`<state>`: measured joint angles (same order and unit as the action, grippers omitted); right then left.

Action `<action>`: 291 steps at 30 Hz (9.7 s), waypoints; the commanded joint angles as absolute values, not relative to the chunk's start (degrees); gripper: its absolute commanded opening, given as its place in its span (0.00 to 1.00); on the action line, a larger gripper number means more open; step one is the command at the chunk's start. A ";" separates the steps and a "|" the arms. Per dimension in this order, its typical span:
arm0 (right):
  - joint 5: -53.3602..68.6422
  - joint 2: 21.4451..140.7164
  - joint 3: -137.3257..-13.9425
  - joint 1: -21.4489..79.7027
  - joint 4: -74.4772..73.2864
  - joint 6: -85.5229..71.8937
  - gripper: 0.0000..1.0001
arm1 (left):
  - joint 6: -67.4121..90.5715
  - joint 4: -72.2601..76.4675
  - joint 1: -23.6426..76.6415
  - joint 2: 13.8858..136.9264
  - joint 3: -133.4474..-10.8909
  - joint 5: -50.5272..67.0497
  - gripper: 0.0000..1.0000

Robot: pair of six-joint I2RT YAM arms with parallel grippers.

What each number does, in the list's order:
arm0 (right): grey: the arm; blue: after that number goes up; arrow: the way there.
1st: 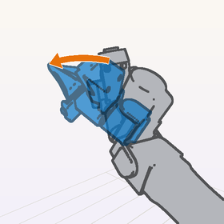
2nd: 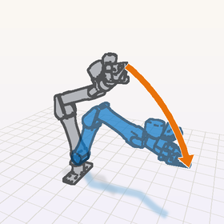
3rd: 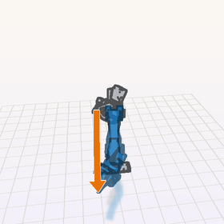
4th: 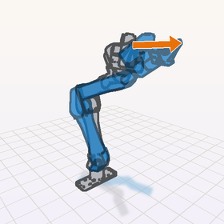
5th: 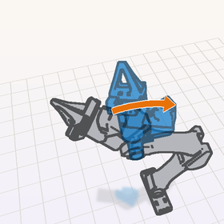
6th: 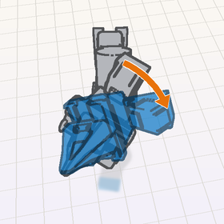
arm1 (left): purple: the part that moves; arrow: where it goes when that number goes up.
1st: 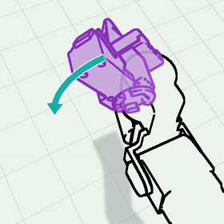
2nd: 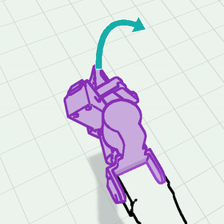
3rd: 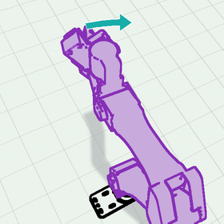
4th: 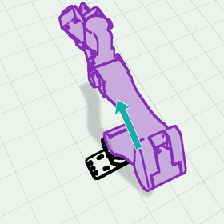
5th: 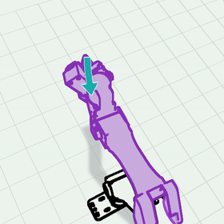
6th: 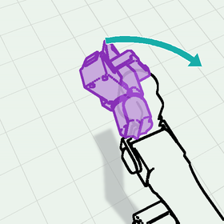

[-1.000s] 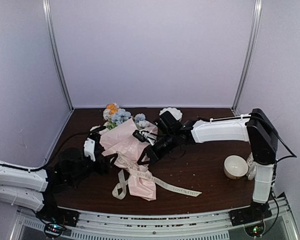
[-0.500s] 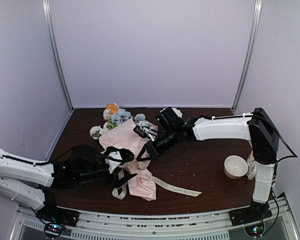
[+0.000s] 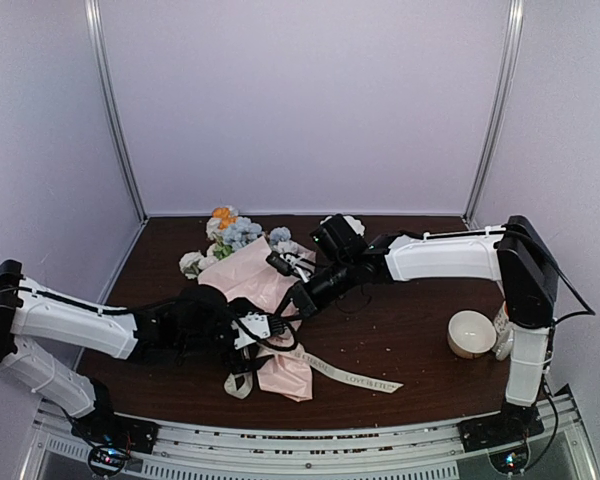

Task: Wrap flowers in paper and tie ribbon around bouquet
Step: Cross the ribbon at the center of the board, then tie the ribbon around the folded bouquet.

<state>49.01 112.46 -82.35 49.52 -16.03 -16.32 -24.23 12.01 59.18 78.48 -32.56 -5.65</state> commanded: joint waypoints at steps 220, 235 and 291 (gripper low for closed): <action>49.36 116.76 -83.32 46.31 -12.66 -19.57 0.00 | -6.08 28.14 51.68 85.04 -31.02 -8.67 0.67; 48.25 115.86 -83.23 46.21 -13.25 -19.52 0.00 | -10.21 21.02 51.77 84.38 -36.53 -5.55 0.60; 47.46 115.05 -83.09 45.32 -14.90 -19.28 0.00 | -9.63 23.10 51.83 84.08 -32.76 -6.55 0.00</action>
<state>47.48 115.48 -82.89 44.49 -14.44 -19.53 -10.61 20.51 52.12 83.48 -33.12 -5.74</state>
